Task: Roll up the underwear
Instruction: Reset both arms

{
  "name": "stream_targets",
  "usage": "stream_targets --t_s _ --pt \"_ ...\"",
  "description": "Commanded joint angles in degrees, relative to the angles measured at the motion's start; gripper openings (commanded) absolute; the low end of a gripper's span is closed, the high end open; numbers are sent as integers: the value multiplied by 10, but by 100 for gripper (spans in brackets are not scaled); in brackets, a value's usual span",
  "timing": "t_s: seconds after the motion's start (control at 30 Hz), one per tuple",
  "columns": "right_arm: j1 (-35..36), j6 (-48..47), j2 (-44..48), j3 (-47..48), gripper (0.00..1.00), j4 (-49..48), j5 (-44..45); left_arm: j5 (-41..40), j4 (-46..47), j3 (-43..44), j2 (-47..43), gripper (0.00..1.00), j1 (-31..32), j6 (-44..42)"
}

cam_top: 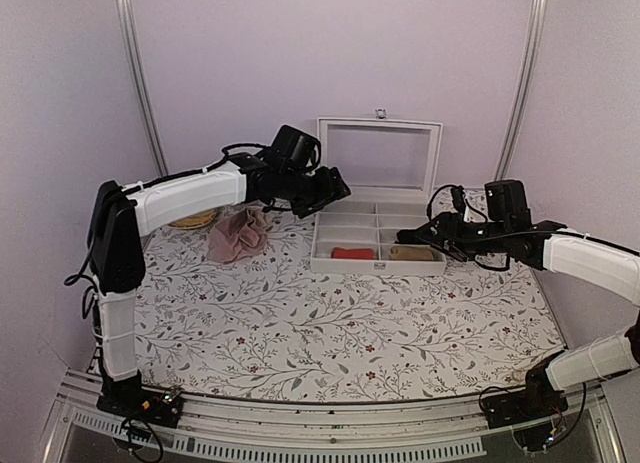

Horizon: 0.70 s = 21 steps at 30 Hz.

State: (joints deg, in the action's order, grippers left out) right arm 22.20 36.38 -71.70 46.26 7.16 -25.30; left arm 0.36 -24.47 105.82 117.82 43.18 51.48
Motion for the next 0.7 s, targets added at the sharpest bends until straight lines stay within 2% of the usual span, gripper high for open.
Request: stream_targets --t_s 0.0,0.07,0.17,0.2,0.23,0.47,0.67 --pt "-1 2 -11 17 73 14 20 -45 12 -68 -55 87 -30 -89" --pt "-1 13 -12 18 78 14 22 -48 26 -102 -86 98 -41 -109" --pt "-1 22 -7 17 90 15 33 -46 43 -141 -111 100 -55 -135" --pt "-1 24 -4 17 98 15 36 -47 45 -148 -115 100 -57 -144" --pt "-1 24 -1 16 100 14 39 -48 44 -153 -118 100 -59 -152" --pt "-1 17 4 42 100 57 77 -44 54 -170 -127 100 -63 -174" --pt "-1 14 30 34 100 47 95 -34 58 -165 -124 100 -64 -173"
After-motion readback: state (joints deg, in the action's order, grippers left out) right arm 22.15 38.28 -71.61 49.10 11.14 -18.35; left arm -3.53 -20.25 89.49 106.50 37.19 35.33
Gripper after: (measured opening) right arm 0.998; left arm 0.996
